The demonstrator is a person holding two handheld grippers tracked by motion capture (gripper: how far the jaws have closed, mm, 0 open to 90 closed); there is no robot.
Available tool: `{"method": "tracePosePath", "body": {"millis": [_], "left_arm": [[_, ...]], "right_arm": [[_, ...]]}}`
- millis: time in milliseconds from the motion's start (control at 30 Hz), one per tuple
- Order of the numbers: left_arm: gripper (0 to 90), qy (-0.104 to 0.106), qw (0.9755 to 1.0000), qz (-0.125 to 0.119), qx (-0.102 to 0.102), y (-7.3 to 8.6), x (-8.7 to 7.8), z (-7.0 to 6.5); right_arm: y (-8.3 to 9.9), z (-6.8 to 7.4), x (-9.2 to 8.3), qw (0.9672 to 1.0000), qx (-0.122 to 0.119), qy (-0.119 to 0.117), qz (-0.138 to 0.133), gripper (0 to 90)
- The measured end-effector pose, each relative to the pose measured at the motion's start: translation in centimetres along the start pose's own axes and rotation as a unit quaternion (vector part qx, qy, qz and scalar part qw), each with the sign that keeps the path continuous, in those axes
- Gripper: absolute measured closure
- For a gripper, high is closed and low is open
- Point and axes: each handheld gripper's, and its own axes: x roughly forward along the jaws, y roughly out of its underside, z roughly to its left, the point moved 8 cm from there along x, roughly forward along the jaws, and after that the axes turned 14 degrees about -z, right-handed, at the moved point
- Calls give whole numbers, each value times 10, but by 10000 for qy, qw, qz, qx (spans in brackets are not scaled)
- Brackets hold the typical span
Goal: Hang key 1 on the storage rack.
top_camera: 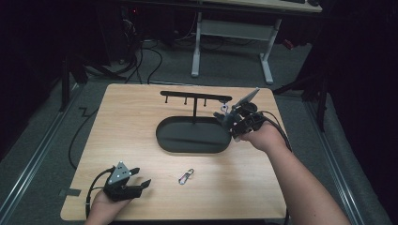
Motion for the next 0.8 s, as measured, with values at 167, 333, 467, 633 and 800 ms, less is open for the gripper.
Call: {"method": "tracePosePath", "body": {"millis": [167, 333, 467, 633, 800], "left_arm": [[343, 11, 10000, 22, 12, 1, 0, 0], [343, 3, 10000, 30, 5, 2, 1, -1], [343, 7, 10000, 44, 5, 2, 1, -1], [343, 10, 10000, 56, 10, 3, 1, -1], [343, 25, 9999, 96, 29, 3, 1, -1]], "right_arm": [[0, 2, 8, 10000, -19, -30, -57, 476], [-4, 5, 17, 9998, -55, -68, -167, 470], [-6, 6, 24, 9997, -7, -126, -212, 453], [-8, 6, 32, 9994, 64, -103, -318, 355], [-13, 8, 31, 9989, 33, -95, -457, 362]]}}
